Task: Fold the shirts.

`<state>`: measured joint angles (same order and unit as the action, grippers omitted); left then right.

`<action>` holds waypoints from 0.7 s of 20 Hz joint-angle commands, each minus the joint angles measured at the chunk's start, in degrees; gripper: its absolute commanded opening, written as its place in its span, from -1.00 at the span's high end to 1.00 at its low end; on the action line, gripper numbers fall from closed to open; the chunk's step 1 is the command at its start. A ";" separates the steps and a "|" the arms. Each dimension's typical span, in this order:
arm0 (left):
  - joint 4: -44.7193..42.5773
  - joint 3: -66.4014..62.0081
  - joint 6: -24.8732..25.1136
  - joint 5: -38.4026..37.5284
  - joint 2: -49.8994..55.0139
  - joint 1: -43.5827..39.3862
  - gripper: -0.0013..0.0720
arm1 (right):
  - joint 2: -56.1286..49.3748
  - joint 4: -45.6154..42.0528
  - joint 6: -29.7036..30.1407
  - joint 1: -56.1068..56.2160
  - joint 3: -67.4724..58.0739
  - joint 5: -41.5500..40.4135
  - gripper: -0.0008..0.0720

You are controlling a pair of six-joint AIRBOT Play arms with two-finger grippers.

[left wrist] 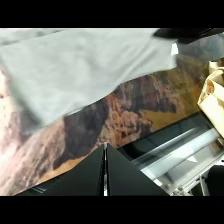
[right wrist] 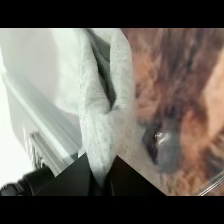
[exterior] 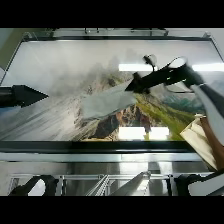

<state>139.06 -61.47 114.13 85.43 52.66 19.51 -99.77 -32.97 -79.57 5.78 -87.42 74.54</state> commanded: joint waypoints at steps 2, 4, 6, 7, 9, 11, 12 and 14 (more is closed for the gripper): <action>-0.09 0.02 1.92 -1.73 -0.04 0.04 0.91 | 16.41 -14.10 -13.14 -19.02 -0.15 2.25 0.94; -0.07 0.02 2.19 -1.73 -0.04 0.04 0.91 | 21.99 -25.75 -19.58 -27.74 0.04 6.27 0.94; -0.04 0.02 2.29 -1.75 -0.04 0.04 0.91 | 26.69 -41.09 -25.31 -35.21 1.11 12.59 0.94; -0.04 0.02 2.45 -1.77 -0.04 0.04 0.91 | 28.76 -48.15 -26.69 -38.88 2.19 15.67 0.94; -0.07 0.04 2.45 -1.66 -0.04 0.04 0.91 | 32.20 -58.16 -28.55 -45.51 5.73 20.17 0.94; -0.07 0.04 2.45 -1.64 -0.04 0.04 0.91 | 35.30 -63.63 -30.34 -52.63 12.79 23.74 0.94; -0.04 0.04 2.45 -1.64 -0.04 0.04 0.91 | 36.68 -65.24 -30.40 -55.58 17.07 24.15 0.94; -0.04 0.04 2.45 -1.38 -0.04 0.04 0.91 | 38.82 -68.48 -30.12 -60.35 26.45 22.82 0.94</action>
<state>139.00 -61.45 116.46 83.79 52.66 19.51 -64.71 -91.07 -107.68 -46.68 -71.26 94.78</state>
